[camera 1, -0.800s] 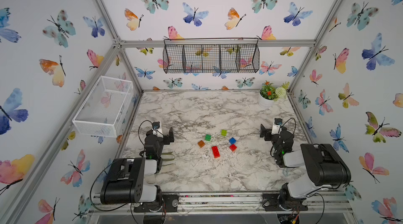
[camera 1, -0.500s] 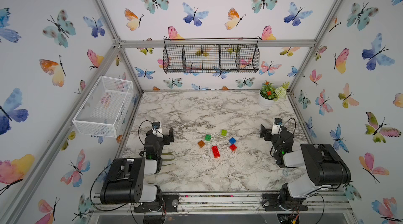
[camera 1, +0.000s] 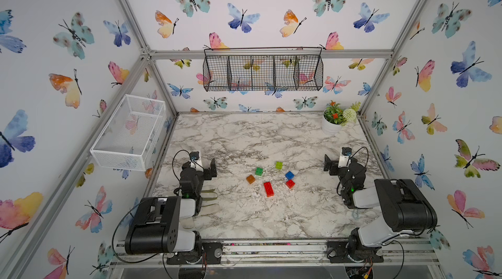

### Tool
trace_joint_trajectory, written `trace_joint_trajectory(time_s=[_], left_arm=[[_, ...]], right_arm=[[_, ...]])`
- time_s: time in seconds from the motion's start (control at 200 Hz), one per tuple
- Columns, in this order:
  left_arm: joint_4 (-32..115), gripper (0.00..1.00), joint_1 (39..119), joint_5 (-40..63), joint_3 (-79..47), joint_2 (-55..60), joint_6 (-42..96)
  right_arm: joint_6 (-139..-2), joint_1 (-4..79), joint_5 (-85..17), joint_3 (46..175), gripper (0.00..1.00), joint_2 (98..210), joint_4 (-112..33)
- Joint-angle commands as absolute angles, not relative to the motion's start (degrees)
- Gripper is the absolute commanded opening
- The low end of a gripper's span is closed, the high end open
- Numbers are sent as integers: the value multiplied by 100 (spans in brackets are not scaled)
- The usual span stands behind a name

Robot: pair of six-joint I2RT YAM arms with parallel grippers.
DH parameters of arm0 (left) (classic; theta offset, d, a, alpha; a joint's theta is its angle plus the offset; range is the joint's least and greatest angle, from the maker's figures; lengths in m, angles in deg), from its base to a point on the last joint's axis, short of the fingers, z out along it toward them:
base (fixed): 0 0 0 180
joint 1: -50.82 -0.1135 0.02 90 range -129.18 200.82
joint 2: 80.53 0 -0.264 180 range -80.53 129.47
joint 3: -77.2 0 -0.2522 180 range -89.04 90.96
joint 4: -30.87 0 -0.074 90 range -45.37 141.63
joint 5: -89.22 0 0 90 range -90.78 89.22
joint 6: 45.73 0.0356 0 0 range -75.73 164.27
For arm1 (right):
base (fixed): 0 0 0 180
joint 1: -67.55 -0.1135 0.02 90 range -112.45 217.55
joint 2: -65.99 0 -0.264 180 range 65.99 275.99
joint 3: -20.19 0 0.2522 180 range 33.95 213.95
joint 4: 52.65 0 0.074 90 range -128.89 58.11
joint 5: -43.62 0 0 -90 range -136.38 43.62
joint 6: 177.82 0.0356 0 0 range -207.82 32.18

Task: Assemble the letter v with lego
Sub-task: Move the lego brick at the center of the board.

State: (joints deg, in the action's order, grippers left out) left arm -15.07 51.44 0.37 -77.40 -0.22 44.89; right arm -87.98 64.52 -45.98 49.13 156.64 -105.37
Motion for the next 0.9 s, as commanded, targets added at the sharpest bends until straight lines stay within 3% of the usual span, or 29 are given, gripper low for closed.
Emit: trace_joint_trajectory(time_s=[0.0,0.105,0.26,0.395,0.561,0.651,0.751,0.896], left_arm=[[-1565,98,5169,-94,-7661,6,4462],[-1647,98,5183,-253,-7639,-74,4431],[612,98,5249,-563,-6800,-896,4216],[3089,98,5240,-1338,-5585,-1265,1660],[3940,98,5408,280,-4731,-785,1760],[4649,98,6017,179,-4218,-381,2012],[5314,98,6947,-74,-3751,128,2384],[5654,98,8080,460,-3311,718,2876]], right_arm=[[-8816,6474,-4542,4962,98,15679,-10591],[-8782,6469,-4625,5010,98,15581,-10590],[-8865,6465,-3748,6142,98,14784,-7811],[-7030,6469,-3583,6892,98,14984,-7176],[-6910,6474,-2410,7194,98,15299,-6890],[-7111,6343,-2498,7923,98,15569,-5206],[-7125,6270,-2548,7645,98,15294,-4994],[-7005,6236,-3021,7555,98,14954,-4201]])
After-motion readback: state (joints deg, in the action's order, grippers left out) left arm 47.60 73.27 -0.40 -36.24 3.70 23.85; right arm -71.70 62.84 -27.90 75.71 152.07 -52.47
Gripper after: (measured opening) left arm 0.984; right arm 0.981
